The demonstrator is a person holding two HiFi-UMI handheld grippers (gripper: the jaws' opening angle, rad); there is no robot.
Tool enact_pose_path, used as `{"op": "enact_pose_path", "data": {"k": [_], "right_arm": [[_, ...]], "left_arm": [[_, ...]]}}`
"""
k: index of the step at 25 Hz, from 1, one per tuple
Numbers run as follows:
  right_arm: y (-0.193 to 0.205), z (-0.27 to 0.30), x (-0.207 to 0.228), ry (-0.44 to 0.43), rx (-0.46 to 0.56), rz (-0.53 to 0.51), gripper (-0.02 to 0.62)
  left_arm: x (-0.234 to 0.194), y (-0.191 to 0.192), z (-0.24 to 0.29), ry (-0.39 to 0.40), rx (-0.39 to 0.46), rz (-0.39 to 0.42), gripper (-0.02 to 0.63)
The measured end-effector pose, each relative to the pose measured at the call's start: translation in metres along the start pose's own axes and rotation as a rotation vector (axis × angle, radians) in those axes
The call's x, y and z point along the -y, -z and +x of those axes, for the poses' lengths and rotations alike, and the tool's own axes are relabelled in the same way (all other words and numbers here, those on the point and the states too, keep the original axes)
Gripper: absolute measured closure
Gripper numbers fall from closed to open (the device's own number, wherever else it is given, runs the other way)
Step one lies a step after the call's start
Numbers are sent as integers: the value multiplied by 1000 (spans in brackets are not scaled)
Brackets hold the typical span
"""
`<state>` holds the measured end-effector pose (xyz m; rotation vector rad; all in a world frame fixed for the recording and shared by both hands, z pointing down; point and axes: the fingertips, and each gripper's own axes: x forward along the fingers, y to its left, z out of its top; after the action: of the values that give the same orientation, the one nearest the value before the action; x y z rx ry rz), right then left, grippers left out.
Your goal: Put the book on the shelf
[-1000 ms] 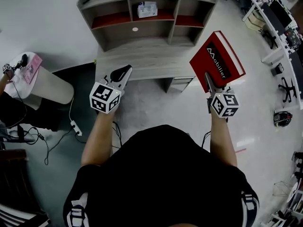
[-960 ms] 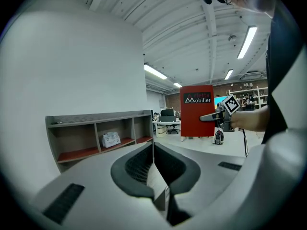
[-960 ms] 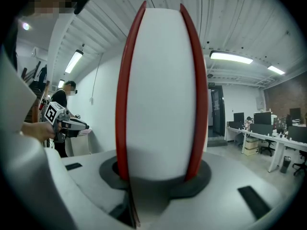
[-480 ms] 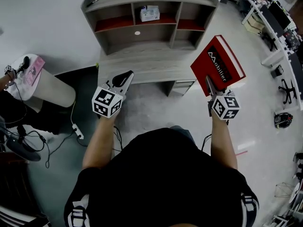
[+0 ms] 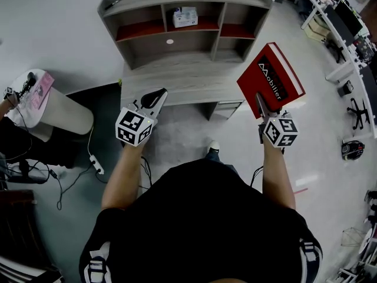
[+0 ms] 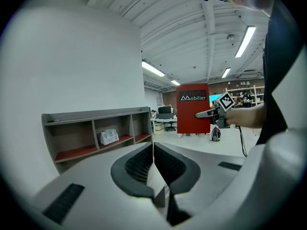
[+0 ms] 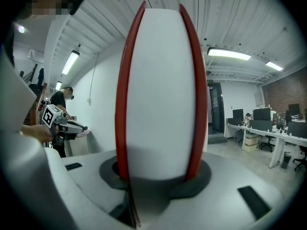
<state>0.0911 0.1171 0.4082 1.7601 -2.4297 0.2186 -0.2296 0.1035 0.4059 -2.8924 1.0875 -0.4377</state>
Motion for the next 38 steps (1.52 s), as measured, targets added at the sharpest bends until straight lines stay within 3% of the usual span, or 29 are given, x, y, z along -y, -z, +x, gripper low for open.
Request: {"op": "enact_pose_path", "data": {"k": [12, 38], "right_arm": [[4, 30, 22, -18, -9, 6, 420], [-6, 99, 85, -26, -30, 26, 420]], "left_arm": [[-9, -6, 29, -17, 19, 7, 584], [-43, -18, 106, -21, -24, -14, 584]]}}
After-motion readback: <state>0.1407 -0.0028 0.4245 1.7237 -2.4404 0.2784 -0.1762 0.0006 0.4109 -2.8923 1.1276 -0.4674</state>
